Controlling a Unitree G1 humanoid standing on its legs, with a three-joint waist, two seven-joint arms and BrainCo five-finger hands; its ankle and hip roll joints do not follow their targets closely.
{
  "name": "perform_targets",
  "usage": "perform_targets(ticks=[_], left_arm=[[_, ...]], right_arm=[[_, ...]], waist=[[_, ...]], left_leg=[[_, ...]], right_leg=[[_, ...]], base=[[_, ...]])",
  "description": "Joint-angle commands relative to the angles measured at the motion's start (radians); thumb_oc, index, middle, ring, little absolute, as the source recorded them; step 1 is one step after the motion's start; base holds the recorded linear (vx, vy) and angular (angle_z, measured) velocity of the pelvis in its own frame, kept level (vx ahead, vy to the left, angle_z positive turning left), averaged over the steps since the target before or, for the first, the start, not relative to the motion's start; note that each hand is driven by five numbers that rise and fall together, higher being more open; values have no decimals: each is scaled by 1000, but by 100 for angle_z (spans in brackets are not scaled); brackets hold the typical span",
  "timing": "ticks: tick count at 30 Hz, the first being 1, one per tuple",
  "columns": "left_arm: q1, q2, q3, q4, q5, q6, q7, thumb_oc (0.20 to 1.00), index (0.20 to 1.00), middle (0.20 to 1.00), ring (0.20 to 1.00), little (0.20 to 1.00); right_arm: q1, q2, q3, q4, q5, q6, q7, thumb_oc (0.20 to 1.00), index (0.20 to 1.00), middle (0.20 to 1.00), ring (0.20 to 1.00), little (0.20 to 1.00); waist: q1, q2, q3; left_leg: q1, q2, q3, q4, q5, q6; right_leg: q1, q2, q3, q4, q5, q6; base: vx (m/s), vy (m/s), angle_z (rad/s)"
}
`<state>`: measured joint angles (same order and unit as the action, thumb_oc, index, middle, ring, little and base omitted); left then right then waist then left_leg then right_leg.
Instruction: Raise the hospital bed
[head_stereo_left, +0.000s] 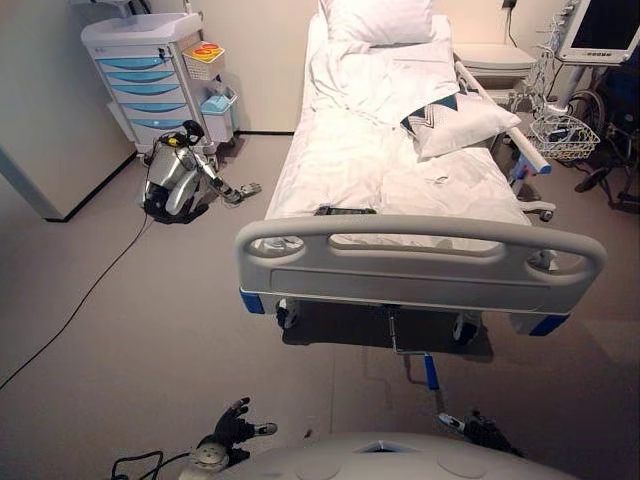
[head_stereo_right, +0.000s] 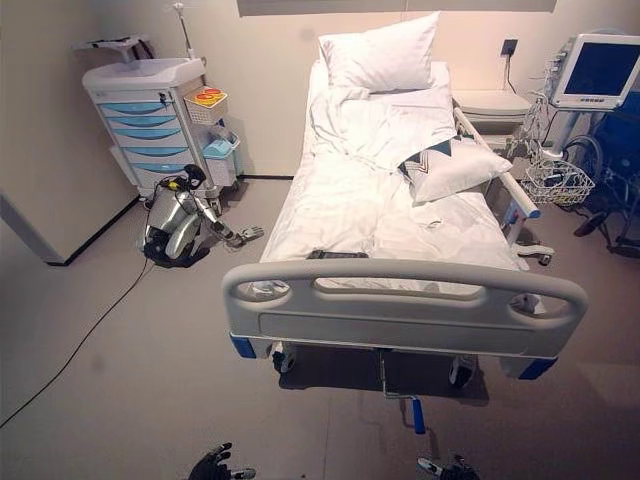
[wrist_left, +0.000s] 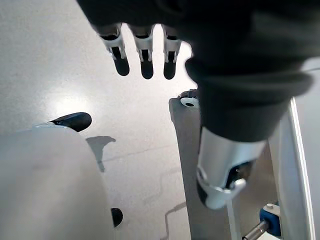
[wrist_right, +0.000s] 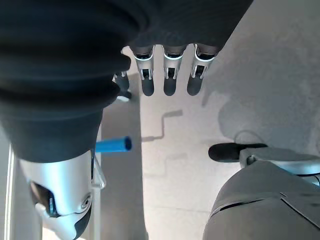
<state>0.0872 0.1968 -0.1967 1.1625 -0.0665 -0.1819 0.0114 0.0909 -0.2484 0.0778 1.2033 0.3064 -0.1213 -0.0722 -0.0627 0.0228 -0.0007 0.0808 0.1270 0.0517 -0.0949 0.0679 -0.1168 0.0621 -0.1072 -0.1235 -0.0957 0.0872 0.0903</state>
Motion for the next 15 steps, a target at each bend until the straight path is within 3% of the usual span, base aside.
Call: perform_targets(ticks=[1,8,15], left_arm=[[-76,5,9,1,-42,-15,3,1000,1000,1000,1000,1000],[-71,0,30,18,-71,-14,3,1000,1000,1000,1000,1000],[-118,19,12,-160,-189,-51,20,1000,1000,1000,1000,1000]], right_arm=[[-103,18,2,42,23,-1,4,1000,1000,1000,1000,1000],[-104,16,-1,45,23,-2,6,1000,1000,1000,1000,1000],[-157,-5,6,-15,66,-21,-12,1000,1000,1000,1000,1000]], waist=[[11,-53,65],[8,-51,69],[-6,-33,158]], left_leg=[[63,-67,4,19,-67,49],[64,-66,4,23,-70,48],[-36,-65,-6,68,-53,44]], right_leg=[[59,-31,-22,11,-38,76],[59,-29,-20,11,-41,75],[-40,-30,-5,51,-35,67]], base=[[139,-125,8],[0,0,0],[-103,-15,-3]])
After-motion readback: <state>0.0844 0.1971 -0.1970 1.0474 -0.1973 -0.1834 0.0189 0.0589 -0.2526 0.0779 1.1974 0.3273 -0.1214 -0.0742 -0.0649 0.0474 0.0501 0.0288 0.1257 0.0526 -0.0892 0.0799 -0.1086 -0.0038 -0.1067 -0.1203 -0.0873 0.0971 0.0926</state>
